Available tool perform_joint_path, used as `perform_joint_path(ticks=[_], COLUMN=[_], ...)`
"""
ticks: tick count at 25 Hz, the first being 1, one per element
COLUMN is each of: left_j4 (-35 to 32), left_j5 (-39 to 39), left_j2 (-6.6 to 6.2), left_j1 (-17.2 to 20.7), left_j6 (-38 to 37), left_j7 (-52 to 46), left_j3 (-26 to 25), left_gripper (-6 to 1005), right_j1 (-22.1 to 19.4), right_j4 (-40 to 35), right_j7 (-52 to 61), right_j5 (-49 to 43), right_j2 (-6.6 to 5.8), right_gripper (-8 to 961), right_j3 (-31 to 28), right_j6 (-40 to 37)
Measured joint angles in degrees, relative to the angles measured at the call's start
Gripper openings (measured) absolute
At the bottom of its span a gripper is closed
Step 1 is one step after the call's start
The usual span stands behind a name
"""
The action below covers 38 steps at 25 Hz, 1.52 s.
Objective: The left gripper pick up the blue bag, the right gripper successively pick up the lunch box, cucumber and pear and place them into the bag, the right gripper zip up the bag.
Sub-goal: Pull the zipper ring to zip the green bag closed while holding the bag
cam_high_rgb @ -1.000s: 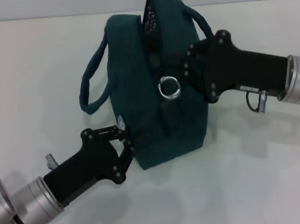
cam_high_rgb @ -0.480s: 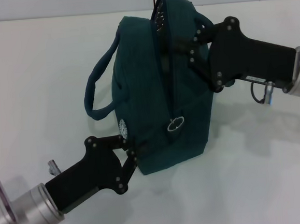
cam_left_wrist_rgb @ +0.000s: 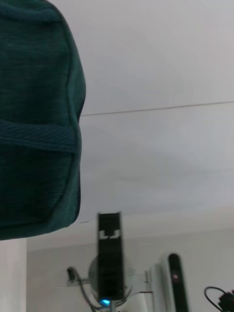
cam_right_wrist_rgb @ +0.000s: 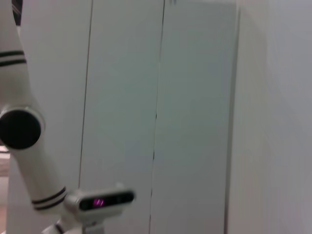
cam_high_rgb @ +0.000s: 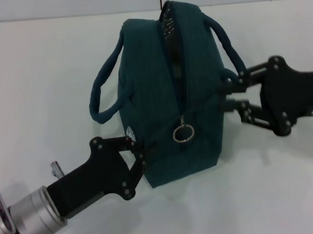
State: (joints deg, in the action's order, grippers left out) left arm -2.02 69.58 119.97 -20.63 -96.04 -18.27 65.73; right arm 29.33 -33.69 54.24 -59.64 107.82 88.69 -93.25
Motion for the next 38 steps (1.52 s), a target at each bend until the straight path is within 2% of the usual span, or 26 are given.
perform_joint_path(ticks=[3, 5, 10, 16, 32, 38], left_j4=[-0.1, -0.1, -0.4, -0.4, -0.6, -0.6], left_j5=[0.0, 0.1, 0.2, 0.6, 0.7, 0.6], left_j2=[0.00, 0.01, 0.15, 0.25, 0.18, 0.18], left_j1=[-0.2, -0.3, -0.5, -0.6, -0.6, -0.6], left_j6=[0.0, 0.0, -0.1, -0.2, -0.3, -0.5], left_j7=[-0.1, -0.1, -0.2, -0.3, 0.2, 0.2], left_j3=[0.2, 0.4, 1.0, 1.0, 1.0, 1.0], left_gripper=[67, 67, 68, 67, 66, 65], right_j1=[-0.4, -0.7, -1.1, -0.1, 3.0, 3.2], right_j4=[0.1, 0.2, -0.2, -0.5, -0.7, -1.2], right_j7=[1.6, 2.4, 3.0, 3.8, 5.4, 3.0], right_j5=[-3.5, -6.5, -13.6, -18.4, -21.9, -21.4], right_j2=[-0.02, 0.66, 3.27, 4.98, 7.50, 7.51], right_gripper=[94, 322, 341, 363, 349, 203], right_j3=[-0.9, -2.2, -6.3, -6.8, -6.3, -6.7], right_j6=[1.8, 4.0, 7.5, 8.5, 11.0, 10.1])
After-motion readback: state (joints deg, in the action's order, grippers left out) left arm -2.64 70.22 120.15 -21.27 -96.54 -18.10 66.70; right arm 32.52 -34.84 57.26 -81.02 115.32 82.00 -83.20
